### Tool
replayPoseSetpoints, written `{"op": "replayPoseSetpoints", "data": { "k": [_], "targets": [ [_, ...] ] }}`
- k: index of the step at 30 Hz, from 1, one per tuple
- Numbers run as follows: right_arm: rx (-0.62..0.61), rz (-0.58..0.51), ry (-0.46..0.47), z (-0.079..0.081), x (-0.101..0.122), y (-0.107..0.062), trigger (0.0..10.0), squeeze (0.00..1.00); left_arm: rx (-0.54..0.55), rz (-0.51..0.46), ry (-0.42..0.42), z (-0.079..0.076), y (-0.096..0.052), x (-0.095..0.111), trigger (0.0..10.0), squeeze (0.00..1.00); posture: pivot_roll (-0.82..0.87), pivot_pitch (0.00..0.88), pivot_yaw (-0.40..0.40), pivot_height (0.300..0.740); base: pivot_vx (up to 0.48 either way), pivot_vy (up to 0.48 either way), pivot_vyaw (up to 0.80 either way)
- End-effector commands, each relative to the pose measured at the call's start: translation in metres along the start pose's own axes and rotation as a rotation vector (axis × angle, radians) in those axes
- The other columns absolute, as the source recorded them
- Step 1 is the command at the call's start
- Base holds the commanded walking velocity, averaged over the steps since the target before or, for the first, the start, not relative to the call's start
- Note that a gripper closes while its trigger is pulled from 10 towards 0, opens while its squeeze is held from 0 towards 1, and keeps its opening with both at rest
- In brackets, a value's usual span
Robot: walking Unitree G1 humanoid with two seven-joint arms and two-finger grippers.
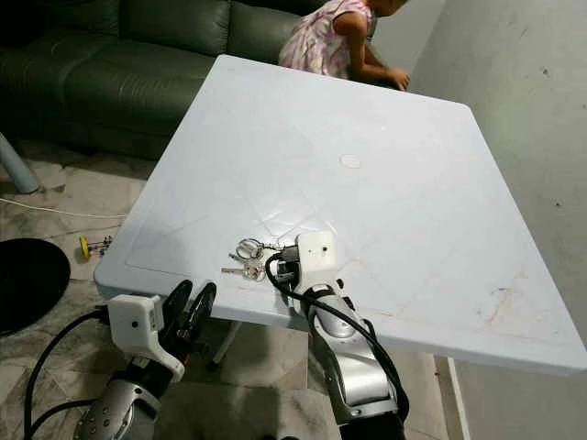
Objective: Hang keys on a hook
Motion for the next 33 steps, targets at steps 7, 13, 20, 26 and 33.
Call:
{"op": "replayPoseSetpoints", "data": {
  "k": [7,13,20,26,33],
  "targets": [
    [-0.034,-0.018,-0.005,-0.005,0.003,0.001,0.0,0.00,-0.007,-0.008,-0.007,-0.006,0.000,0.004,10.0,0.00,0.19,0.143,-0.176,0.740,0.000,0.000,0.00],
    [-0.030,-0.025,-0.003,-0.004,0.004,0.001,0.0,0.00,-0.008,-0.028,-0.029,-0.007,0.001,0.007,10.0,0.00,0.19,0.138,-0.176,0.740,0.000,0.000,0.00],
    [-0.046,-0.088,0.004,-0.009,0.016,0.003,0.0,0.00,-0.014,-0.044,-0.020,-0.005,0.008,0.009,10.0,0.00,0.18,0.114,-0.169,0.740,0.000,0.000,0.00],
    [-0.086,-0.155,0.036,-0.022,0.034,0.004,0.0,0.00,0.019,-0.049,-0.071,0.004,0.025,0.012,10.0,0.00,0.17,0.073,-0.151,0.740,0.000,0.000,0.00],
    [-0.128,-0.275,0.021,-0.034,0.062,0.005,0.0,0.00,0.024,-0.094,0.010,0.023,0.051,0.023,10.0,0.00,0.16,0.014,-0.131,0.740,0.000,0.000,0.00]
  ]
}}
Point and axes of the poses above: a point about 5 cm out from each wrist's last joint towards the gripper, its own y axis pointing out of the wrist towards the gripper, its own x axis along the axis of the wrist's last joint, z = x × y, the point moved 3 cm from there along y, pointing out of the wrist towards the gripper, and after that the axes turned 14 degrees about y, right-handed, at the moved point
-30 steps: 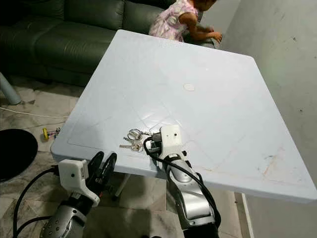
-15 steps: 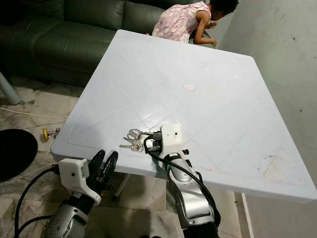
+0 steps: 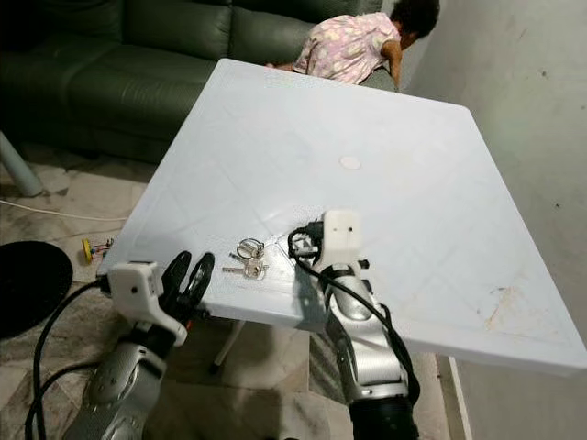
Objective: Hang keys on a hook
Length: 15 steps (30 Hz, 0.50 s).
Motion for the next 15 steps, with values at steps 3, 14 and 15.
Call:
{"op": "replayPoseSetpoints", "data": {
  "k": [3,14,15],
  "targets": [
    [-0.033,-0.070,0.008,-0.011,0.019,0.007,0.0,0.00,0.006,-0.035,0.029,0.013,0.018,0.007,10.0,0.00,0.15,0.000,-0.127,0.740,0.000,0.000,0.00],
    [-0.011,-0.208,-0.166,-0.020,0.034,0.003,10.0,0.00,0.017,-0.088,0.065,0.025,0.044,0.021,10.0,0.00,0.15,0.000,-0.118,0.740,0.000,0.000,0.00],
    [0.023,-0.214,-0.115,-0.020,0.032,0.000,10.0,0.00,0.017,-0.093,0.071,0.025,0.045,0.021,10.0,0.00,0.15,0.000,-0.118,0.740,0.000,0.000,0.00]
  ]
}}
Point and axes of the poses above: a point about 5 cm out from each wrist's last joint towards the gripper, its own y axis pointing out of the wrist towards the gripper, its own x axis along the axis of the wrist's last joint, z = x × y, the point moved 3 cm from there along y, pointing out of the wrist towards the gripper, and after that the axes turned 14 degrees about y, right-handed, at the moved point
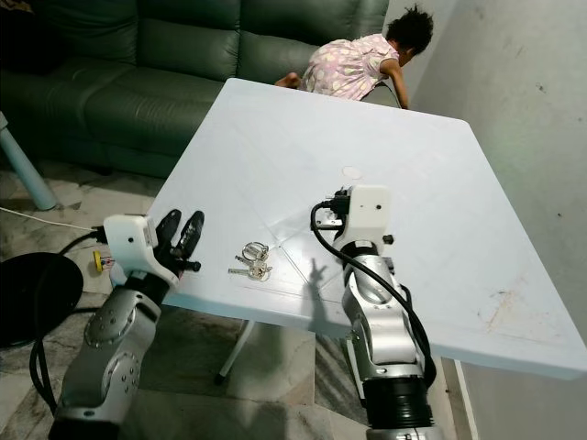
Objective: Hang keys on a hook
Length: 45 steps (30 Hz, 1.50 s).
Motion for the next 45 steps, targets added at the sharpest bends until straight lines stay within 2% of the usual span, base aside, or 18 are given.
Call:
{"op": "replayPoseSetpoints", "data": {
  "k": [1,2,8,12,14,18,24,33,36,45],
  "targets": [
    [0.056,0.001,0.079,-0.001,-0.007,-0.007,10.0,0.00,-0.027,0.001,-0.010,-0.005,0.002,-0.003,10.0,0.00,0.15,0.000,-0.115,0.740,0.000,0.000,0.00],
    [0.118,-0.006,0.101,0.001,-0.009,-0.014,10.0,0.00,-0.038,-0.005,-0.023,-0.007,0.001,-0.005,10.0,0.00,0.15,0.000,-0.115,0.740,0.000,0.000,0.00],
    [0.131,0.031,0.132,-0.011,-0.029,-0.030,10.0,0.00,-0.051,0.026,-0.033,-0.011,-0.007,-0.020,10.0,0.00,0.15,0.000,-0.103,0.740,0.000,0.000,0.00],
    [0.122,0.034,0.101,-0.011,-0.034,-0.033,10.0,0.00,-0.040,0.040,-0.007,-0.004,-0.010,-0.025,10.0,0.00,0.14,0.000,-0.100,0.740,0.000,0.000,0.00],
    [0.142,0.053,0.069,-0.009,-0.039,-0.034,10.0,0.00,-0.019,0.052,0.011,0.006,-0.009,-0.027,10.0,0.00,0.15,0.000,-0.094,0.740,0.000,0.000,0.00],
    [0.124,0.050,0.086,-0.011,-0.041,-0.034,10.0,0.00,0.010,0.056,0.018,0.016,-0.004,-0.025,10.0,0.00,0.14,0.000,-0.091,0.740,0.000,0.000,-0.10],
    [0.110,0.027,0.086,-0.011,-0.035,-0.029,10.0,0.00,0.022,0.061,0.042,0.022,-0.002,-0.025,10.0,0.00,0.14,0.000,-0.086,0.740,0.000,0.000,-0.73],
    [0.100,-0.002,0.056,-0.012,-0.027,-0.018,10.0,0.00,0.036,0.043,0.047,0.023,0.006,-0.024,10.0,0.00,0.14,0.000,-0.093,0.740,0.000,0.000,-0.79],
    [0.103,-0.002,0.071,-0.010,-0.028,-0.018,10.0,0.00,0.057,0.039,0.032,0.026,0.009,-0.023,10.0,0.00,0.14,0.000,-0.093,0.740,0.000,0.000,-0.79],
    [0.117,0.004,0.057,-0.005,-0.032,-0.019,10.0,0.00,0.056,0.053,0.058,0.024,0.019,-0.023,10.0,0.00,0.13,0.000,-0.081,0.740,0.000,0.000,-0.79]
  ]
}}
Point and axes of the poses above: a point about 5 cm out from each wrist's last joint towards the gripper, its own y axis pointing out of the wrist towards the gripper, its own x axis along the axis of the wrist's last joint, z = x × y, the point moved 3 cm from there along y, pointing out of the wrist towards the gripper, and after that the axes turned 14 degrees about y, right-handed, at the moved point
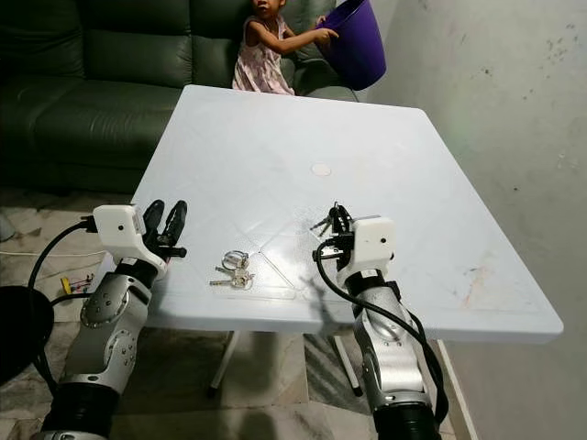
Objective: Hang keys on a hook
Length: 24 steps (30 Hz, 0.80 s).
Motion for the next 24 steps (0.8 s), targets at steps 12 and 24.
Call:
{"op": "replayPoseSetpoints", "data": {
  "k": [12,24],
  "targets": [
    [-0.005,-0.013,-0.011,-0.002,0.002,0.005,10.0,0.00,-0.067,-0.031,0.042,-0.014,0.014,0.008,10.0,0.00,0.14,0.000,-0.080,0.740,0.000,0.000,-0.79],
    [0.008,-0.008,-0.012,0.001,0.000,0.007,10.0,0.00,-0.016,-0.005,0.023,-0.008,0.021,0.007,10.0,0.00,0.14,0.000,-0.081,0.740,0.000,0.247,-0.79]
  ]
}}
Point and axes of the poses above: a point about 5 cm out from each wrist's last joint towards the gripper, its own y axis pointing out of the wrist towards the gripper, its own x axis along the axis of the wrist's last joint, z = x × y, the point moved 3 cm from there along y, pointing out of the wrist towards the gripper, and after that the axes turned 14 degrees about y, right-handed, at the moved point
